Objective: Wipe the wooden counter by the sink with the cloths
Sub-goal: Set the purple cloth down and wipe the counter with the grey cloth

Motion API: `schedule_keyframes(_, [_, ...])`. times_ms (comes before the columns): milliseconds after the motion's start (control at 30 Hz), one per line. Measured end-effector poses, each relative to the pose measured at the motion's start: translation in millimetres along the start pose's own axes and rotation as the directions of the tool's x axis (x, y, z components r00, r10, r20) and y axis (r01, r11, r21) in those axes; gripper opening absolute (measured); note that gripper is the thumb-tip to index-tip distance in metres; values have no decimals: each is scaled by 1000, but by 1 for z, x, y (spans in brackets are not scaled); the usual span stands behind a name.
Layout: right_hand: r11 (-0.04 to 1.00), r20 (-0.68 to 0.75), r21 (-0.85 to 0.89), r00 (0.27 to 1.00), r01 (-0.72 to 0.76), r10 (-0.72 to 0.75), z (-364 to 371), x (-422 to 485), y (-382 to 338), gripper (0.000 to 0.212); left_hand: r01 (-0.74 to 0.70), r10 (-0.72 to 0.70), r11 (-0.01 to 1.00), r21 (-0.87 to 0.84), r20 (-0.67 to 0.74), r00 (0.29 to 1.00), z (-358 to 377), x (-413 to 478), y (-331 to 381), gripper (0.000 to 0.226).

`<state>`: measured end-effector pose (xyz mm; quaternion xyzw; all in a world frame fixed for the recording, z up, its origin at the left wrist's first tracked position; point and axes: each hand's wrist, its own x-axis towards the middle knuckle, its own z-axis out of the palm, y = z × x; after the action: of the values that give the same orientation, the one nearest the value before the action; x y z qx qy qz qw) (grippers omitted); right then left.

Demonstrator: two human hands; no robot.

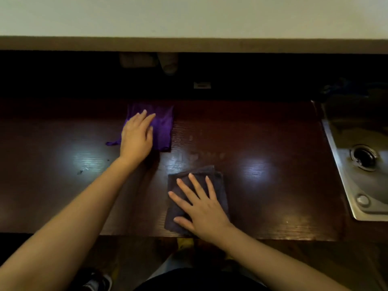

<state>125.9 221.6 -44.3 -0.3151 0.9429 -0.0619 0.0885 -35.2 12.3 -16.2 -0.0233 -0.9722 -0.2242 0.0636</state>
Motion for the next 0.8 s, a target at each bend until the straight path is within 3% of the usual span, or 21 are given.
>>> schedule_keyframes(167, [997,-9,69,999,-30,31,-4,43,2,64,-54,6,969,240,194,981,35,23,-33,56])
schedule_keyframes(367, [994,8,76,997,-74,73,-10,84,6,65,-49,-10,969,242,235,972,42,26,-42,58])
schedule_keyframes(567, [990,54,123,996,67,-74,-9,116,-43,65,-28,-31,980,197,288,957,36,30,-39,58])
schedule_keyframes(700, [991,12,52,993,119,-120,0,84,-33,64,-31,-6,987,159,229,973,33,20,-37,56])
schedule_keyframes(800, [997,-63,-26,995,70,-71,3,45,-3,63,-24,8,993,118,132,991,34,-2,-33,54])
